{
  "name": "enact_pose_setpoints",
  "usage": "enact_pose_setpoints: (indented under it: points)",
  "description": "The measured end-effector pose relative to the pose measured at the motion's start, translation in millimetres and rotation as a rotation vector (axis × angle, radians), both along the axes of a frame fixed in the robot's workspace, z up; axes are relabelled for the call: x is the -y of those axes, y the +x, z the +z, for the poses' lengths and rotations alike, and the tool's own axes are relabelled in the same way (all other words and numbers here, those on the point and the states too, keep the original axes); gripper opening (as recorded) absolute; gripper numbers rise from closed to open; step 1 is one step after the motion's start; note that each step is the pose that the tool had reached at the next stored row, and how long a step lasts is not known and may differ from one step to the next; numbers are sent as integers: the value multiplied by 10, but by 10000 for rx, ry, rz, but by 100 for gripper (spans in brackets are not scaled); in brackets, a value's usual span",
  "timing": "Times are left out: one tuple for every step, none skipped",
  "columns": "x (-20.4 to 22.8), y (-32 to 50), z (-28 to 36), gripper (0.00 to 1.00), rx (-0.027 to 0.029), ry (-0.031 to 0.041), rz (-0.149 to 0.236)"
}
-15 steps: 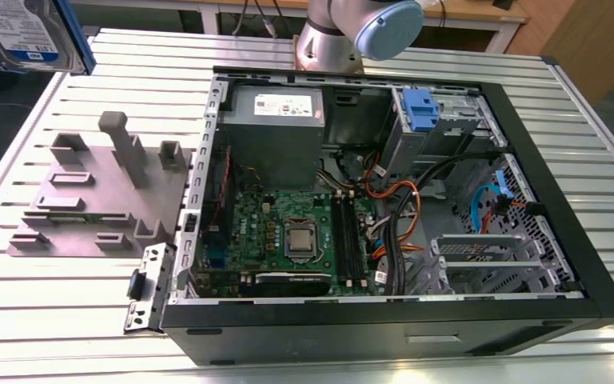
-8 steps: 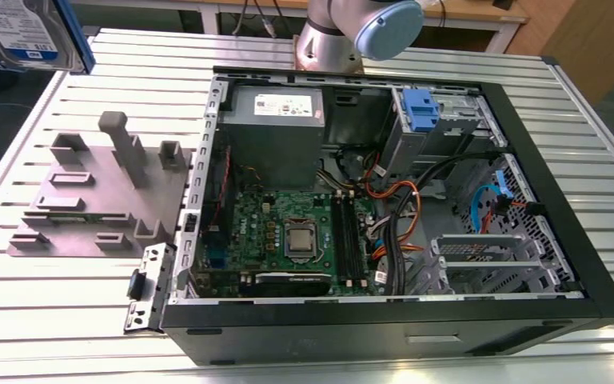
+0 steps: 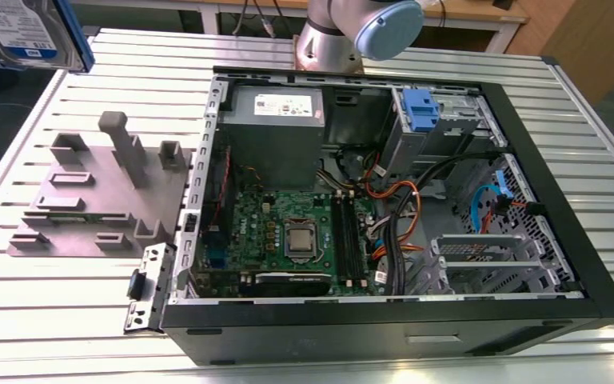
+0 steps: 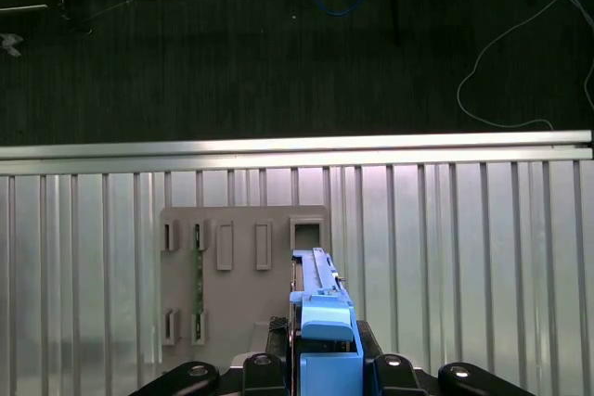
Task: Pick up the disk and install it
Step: 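Pick up the disk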
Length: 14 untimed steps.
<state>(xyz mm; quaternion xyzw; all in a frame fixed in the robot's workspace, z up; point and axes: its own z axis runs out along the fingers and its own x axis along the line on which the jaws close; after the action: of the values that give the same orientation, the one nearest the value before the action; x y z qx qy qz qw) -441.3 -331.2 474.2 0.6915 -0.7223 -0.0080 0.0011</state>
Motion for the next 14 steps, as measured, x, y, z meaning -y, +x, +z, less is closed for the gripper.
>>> enact_pose_setpoints:
  points:
    - [0,0,2,36,0,0,0]
    - [0,0,4,36,1,0,0]
    - [0,0,6,36,0,0,0]
    - [0,0,9,36,0,0,0]
    - [0,0,12,36,0,0,0]
    - [0,0,15,36,0,0,0]
    - [0,0,19,36,0,0,0]
    - [0,0,23,36,1,0,0]
    - [0,0,28,36,0,0,0]
    - [0,0,32,36,-1,0,0]
    - [0,0,36,36,-1,0,0]
    - [0,0,39,36,0,0,0]
    - [0,0,42,36,0,0,0]
    - [0,0,45,36,1,1,0]
